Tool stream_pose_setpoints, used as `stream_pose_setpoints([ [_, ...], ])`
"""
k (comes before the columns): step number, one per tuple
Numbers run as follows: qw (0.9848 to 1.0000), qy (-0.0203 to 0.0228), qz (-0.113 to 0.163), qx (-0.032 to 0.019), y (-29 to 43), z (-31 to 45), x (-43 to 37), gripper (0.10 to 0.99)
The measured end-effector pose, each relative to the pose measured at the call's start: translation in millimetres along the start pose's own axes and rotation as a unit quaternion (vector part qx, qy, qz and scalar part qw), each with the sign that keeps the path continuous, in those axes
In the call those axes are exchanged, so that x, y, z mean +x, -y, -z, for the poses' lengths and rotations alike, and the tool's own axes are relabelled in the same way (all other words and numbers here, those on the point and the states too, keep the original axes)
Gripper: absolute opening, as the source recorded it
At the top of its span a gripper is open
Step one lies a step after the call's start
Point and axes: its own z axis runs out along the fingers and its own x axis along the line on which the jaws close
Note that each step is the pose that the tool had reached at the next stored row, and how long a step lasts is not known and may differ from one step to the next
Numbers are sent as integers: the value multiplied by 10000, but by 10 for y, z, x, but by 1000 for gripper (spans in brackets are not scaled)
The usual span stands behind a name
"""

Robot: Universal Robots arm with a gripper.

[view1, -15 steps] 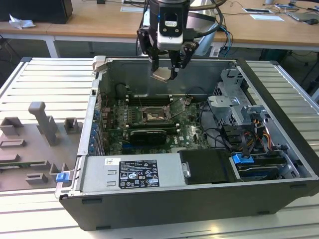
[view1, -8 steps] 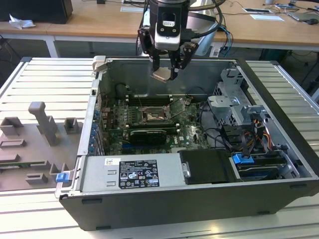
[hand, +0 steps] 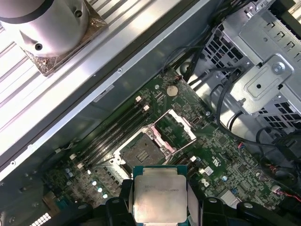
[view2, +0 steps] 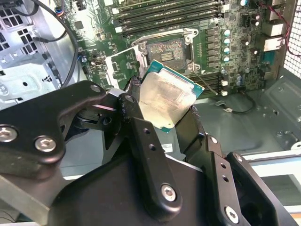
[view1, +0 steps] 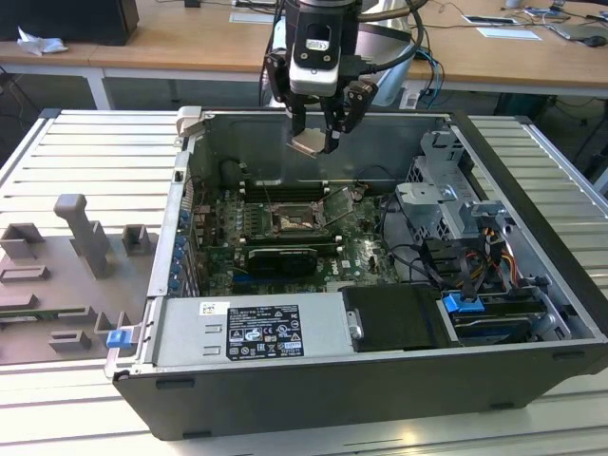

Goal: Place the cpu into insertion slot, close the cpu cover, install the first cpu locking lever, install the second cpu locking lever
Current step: 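Place the cpu into insertion slot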

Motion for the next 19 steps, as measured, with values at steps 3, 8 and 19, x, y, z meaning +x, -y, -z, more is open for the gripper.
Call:
stream_pose_setpoints([
  [3,10000,8,-90,-2,0,0,0,541],
  [8,9997,23,-261,-5,0,0,0,541],
  [19,9984,49,-559,-11,0,-1,0,541],
])
